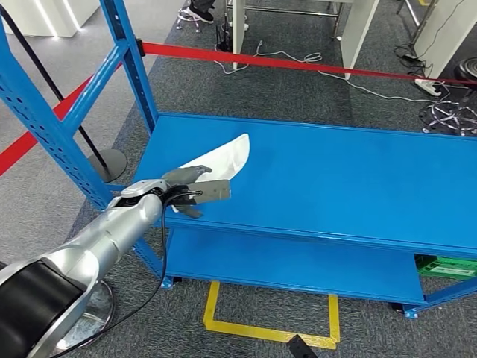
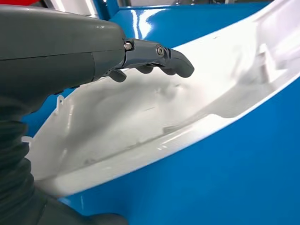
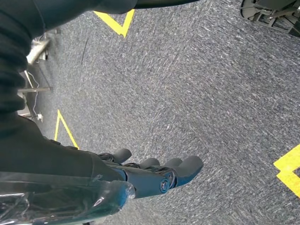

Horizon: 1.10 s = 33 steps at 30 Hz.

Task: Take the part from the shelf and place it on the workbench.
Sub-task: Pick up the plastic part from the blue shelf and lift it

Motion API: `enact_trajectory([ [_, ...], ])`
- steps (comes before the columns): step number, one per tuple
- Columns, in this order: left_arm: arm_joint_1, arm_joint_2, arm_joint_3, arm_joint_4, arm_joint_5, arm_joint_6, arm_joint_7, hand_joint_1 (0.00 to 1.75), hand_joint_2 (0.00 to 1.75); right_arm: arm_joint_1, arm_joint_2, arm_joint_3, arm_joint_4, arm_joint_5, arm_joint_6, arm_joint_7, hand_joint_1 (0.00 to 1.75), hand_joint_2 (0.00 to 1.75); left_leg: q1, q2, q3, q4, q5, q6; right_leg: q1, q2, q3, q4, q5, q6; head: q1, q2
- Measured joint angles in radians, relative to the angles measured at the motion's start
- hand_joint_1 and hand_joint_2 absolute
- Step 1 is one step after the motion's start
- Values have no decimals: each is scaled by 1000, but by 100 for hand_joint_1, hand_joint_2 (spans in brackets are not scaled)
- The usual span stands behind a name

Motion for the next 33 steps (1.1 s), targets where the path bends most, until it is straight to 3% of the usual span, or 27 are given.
enact_trajectory([
  [15, 4, 15, -4, 24, -31, 26, 31, 0, 175, 3, 0, 0, 0, -15, 0, 0, 0, 175, 0, 0, 0, 0, 0, 0, 0, 0, 0, 0, 0, 0, 0, 0],
  [16, 4, 15, -4, 25, -33, 32, 31, 13, 175, 3, 0, 0, 0, -15, 0, 0, 0, 175, 0, 0, 0, 0, 0, 0, 0, 0, 0, 0, 0, 0, 0, 0],
  [19, 5, 15, -4, 26, -40, 52, 29, 141, 175, 4, 0, 0, 0, -15, 0, -1, 0, 175, 0, 0, 0, 0, 0, 0, 0, 0, 0, 0, 0, 0, 0, 0],
  [20, 5, 14, -4, 26, -41, 59, 26, 171, 175, 4, 0, 0, 0, -15, 0, -2, 0, 175, 0, 0, 0, 0, 0, 0, 0, 0, 0, 0, 0, 0, 0, 0],
  [33, 7, 14, 3, 26, -54, 104, -23, 175, 175, 6, 0, 0, 0, -16, 1, -6, 0, 175, 0, 0, 0, 0, 0, 0, 0, 0, 0, 0, 0, 0, 0, 0],
])
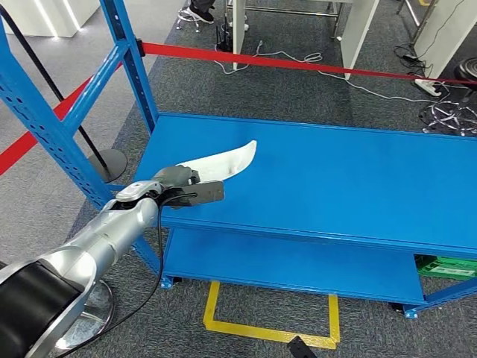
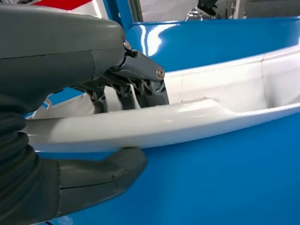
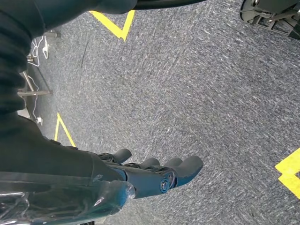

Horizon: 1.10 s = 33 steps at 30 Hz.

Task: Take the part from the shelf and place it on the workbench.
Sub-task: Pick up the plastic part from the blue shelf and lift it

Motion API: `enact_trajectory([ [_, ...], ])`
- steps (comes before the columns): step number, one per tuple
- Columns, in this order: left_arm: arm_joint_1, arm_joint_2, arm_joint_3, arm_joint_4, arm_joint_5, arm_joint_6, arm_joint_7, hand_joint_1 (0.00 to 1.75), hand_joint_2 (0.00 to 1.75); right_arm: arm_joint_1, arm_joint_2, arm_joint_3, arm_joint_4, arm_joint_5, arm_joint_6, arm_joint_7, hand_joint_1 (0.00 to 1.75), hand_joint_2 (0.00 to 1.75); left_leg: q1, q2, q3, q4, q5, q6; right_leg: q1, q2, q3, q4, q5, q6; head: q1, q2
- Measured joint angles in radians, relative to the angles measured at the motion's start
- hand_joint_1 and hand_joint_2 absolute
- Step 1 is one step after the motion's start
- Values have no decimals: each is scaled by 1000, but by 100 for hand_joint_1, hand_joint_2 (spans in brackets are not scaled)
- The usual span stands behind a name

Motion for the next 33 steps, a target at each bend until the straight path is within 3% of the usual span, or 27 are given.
enact_trajectory([
  [20, 0, 2, 17, 0, 1, -24, -20, 175, 175, 0, 0, 0, 0, 1, 0, -1, 0, 175, 0, 0, 0, 0, 0, 0, 0, 0, 0, 0, 0, 0, 0, 0],
  [24, 0, 4, 28, 0, -1, -30, -24, 163, 175, 0, 0, 0, 0, 0, 0, -1, 0, 175, 0, 0, 0, 0, 0, 0, 0, 0, 0, 0, 0, 0, 0, 0],
  [33, 0, 1, 38, 0, -10, -15, -17, 164, 175, 0, 0, 0, 0, -1, 0, -1, 0, 175, 0, 0, 0, 0, 0, 0, 0, 0, 0, 0, 0, 0, 0, 0],
])
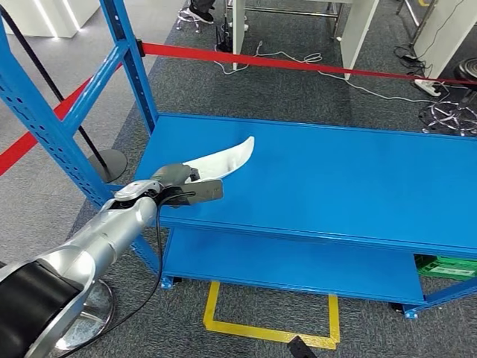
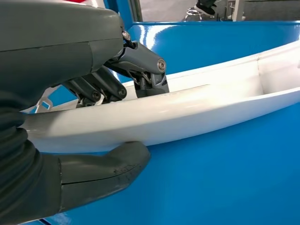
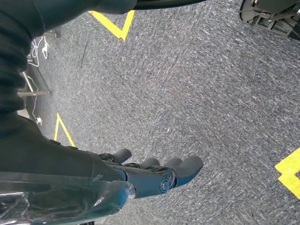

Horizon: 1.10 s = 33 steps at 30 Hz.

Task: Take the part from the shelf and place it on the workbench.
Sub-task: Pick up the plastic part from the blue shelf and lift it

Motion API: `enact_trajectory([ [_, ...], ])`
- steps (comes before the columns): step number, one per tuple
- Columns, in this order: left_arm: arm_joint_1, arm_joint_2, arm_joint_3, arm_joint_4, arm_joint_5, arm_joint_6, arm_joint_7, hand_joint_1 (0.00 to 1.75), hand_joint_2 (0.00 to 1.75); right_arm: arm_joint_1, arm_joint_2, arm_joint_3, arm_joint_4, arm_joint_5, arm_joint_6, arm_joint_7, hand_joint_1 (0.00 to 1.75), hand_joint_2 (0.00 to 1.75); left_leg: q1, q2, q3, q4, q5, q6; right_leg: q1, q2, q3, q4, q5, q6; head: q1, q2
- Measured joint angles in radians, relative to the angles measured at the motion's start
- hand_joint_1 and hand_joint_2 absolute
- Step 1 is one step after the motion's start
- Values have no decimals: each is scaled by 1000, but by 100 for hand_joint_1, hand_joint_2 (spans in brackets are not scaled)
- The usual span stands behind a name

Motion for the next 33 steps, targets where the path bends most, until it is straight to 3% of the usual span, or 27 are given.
enact_trajectory([
  [22, 1, -9, 54, -1, 37, 27, -19, 164, 175, 0, 0, 0, 0, -1, 0, 0, 0, 175, 0, 0, 0, 0, 0, 0, 0, 0, 0, 0, 0, 0, 0, 0],
  [28, 27, -28, 151, -36, 180, 122, -114, 164, 175, 2, 0, 0, 0, -4, -3, 0, 0, 175, 0, 0, 0, 0, 0, 0, 0, 0, 0, 0, 0, 0, 0, 0],
  [33, 78, -43, 289, -141, 320, 183, -216, 164, 175, 6, 0, 0, 0, -9, -11, 2, 0, 175, 0, 0, 0, 0, 0, 0, 0, 1, -1, 0, 0, 0, 0, 0],
])
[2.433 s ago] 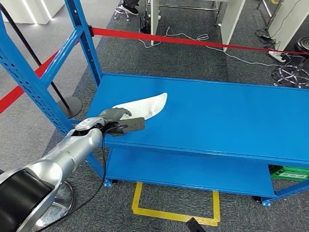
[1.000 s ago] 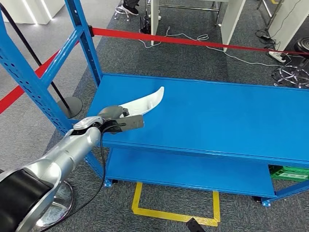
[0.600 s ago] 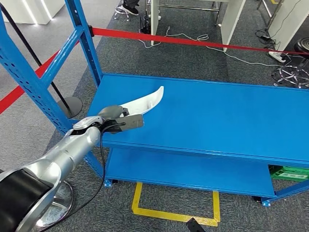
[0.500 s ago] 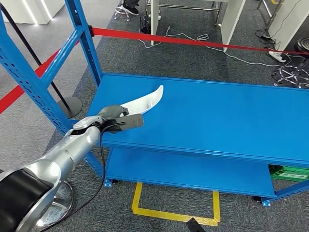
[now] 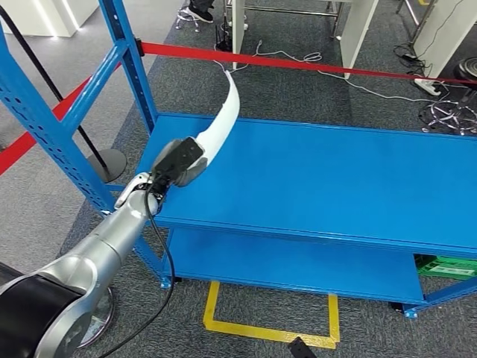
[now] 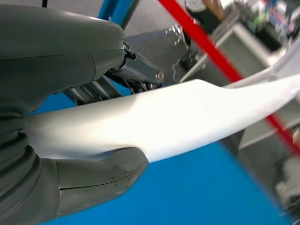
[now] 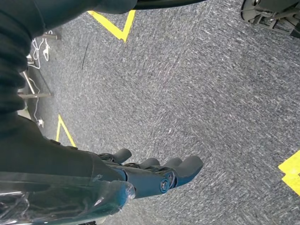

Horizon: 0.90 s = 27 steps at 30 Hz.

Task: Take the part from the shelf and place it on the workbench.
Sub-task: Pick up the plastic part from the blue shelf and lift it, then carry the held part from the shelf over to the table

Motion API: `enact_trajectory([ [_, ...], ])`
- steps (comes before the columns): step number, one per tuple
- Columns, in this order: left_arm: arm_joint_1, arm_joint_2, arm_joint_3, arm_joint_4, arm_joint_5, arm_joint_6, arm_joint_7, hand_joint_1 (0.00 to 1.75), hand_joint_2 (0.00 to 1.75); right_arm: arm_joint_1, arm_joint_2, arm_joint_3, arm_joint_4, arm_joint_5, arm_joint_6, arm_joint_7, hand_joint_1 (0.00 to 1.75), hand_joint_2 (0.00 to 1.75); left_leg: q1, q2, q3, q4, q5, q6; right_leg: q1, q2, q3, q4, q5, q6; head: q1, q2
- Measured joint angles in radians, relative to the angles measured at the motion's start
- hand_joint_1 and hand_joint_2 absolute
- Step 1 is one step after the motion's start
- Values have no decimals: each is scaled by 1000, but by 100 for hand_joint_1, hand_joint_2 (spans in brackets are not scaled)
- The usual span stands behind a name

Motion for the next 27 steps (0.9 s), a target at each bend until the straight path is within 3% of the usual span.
enact_trajectory([
  [7, 81, -19, 132, -152, 151, -23, -60, 164, 175, 5, 0, 0, 0, -8, -11, 1, 0, 175, 0, 0, -1, 0, 0, 0, 0, 0, -1, 0, 0, 0, 0, 0],
  [14, 218, -56, 217, -382, 428, -134, -83, 164, 175, 24, 0, 0, 0, -16, -36, -5, 0, 175, 0, 0, -1, 0, -1, 0, 0, 0, -1, 0, 0, 0, 0, 0],
  [21, 394, -96, 198, -664, 646, -202, -57, 164, 175, 56, 0, -2, 0, -27, -55, -8, 0, 175, 0, 0, -2, 0, -2, 0, 0, 0, -1, 0, -1, 0, 0, 0],
  [27, 443, -101, 120, -767, 697, -221, -12, 164, 175, 62, 0, -3, 0, -28, -60, -14, 0, 175, 0, 0, -2, 0, -1, 0, 0, -1, -1, 0, -1, 0, 0, 0],
])
